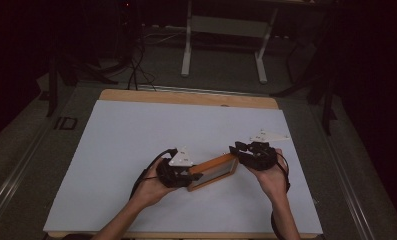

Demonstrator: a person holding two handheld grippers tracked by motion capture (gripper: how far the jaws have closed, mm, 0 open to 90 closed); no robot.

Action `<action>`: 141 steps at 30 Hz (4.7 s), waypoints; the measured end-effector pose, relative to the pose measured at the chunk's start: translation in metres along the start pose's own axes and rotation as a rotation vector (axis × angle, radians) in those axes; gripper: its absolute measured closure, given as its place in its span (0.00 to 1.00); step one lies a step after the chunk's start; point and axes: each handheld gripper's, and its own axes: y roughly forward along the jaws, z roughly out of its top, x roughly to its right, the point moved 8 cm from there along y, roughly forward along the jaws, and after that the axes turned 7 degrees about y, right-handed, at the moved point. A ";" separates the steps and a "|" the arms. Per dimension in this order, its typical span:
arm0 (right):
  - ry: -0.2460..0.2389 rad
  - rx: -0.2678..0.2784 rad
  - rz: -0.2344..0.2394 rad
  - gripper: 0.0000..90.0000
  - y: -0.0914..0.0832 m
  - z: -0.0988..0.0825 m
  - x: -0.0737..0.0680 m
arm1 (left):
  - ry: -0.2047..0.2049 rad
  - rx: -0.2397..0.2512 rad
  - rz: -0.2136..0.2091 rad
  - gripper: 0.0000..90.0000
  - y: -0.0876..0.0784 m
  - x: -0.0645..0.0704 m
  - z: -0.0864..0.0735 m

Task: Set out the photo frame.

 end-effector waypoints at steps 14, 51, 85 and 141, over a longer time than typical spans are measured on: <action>-0.048 -0.015 0.048 0.78 0.013 0.000 -0.019 | -0.128 0.031 -0.015 0.55 0.005 -0.001 -0.035; -0.182 -0.038 0.230 0.45 0.014 0.002 -0.043 | -0.071 0.058 -0.042 0.77 -0.034 -0.018 -0.002; -0.372 -0.072 0.360 0.72 0.014 -0.006 -0.070 | -0.138 0.209 -0.054 0.51 -0.043 -0.037 0.008; -0.347 -0.034 0.359 0.76 -0.015 -0.029 -0.036 | -0.189 0.194 -0.073 0.55 0.023 -0.020 -0.006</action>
